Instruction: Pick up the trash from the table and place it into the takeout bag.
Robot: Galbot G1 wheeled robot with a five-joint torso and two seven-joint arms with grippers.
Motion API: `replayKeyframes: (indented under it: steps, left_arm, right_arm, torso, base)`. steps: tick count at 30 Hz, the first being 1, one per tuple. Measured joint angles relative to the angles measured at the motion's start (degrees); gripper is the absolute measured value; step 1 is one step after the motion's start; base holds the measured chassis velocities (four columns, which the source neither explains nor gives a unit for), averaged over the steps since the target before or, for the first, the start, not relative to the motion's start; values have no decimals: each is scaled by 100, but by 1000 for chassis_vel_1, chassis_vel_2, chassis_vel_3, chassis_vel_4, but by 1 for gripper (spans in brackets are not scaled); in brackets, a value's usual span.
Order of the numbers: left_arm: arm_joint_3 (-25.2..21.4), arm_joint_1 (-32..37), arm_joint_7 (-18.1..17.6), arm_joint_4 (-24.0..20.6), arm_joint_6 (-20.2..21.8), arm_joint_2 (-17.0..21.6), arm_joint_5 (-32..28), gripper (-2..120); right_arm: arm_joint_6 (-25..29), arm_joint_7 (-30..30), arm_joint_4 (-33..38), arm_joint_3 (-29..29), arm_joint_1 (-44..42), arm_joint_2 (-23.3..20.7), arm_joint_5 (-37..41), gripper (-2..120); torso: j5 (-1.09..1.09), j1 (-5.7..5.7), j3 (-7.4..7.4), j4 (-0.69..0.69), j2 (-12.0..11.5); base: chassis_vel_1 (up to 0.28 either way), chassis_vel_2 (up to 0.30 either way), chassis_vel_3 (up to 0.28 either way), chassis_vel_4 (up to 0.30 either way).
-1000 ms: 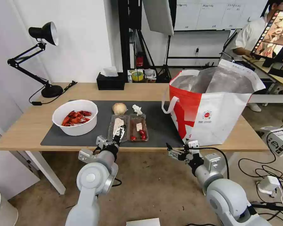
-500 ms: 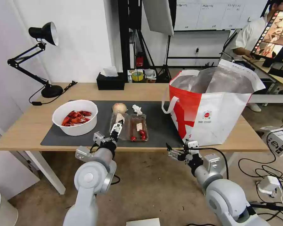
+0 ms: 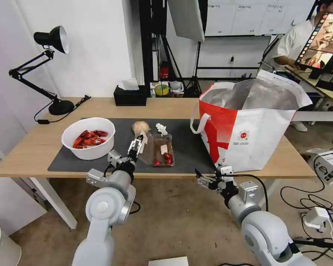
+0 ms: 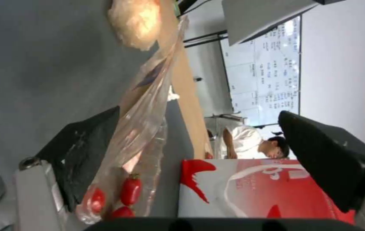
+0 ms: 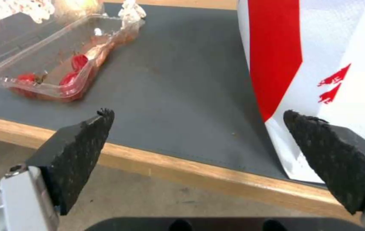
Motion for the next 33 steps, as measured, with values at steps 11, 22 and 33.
replayKeyframes:
  steps: [11, 22, 33]
  left_arm:
    - [288, -216, 9, 179, -28, 21, -29, 100]
    - [557, -456, 3, 344, -16, -150, 58, 100]
    - [794, -554, 63, 420, 107, -130, 249, 100]
  right_arm:
    - [-20, 8, 2, -22, -12, 78, -66, 100]
    - [-22, 11, 221, 251, -153, -33, -59, 100]
    - [-21, 0, 412, 571, -351, -80, -19, 100]
  torso:
    - [0, 0, 0, 0, 1]
    - [1, 0, 0, 0, 1]
    - [0, 0, 0, -1, 1]
  base:
    - [0, 0, 0, 0]
    - [0, 0, 0, 0]
    - [0, 0, 0, 0]
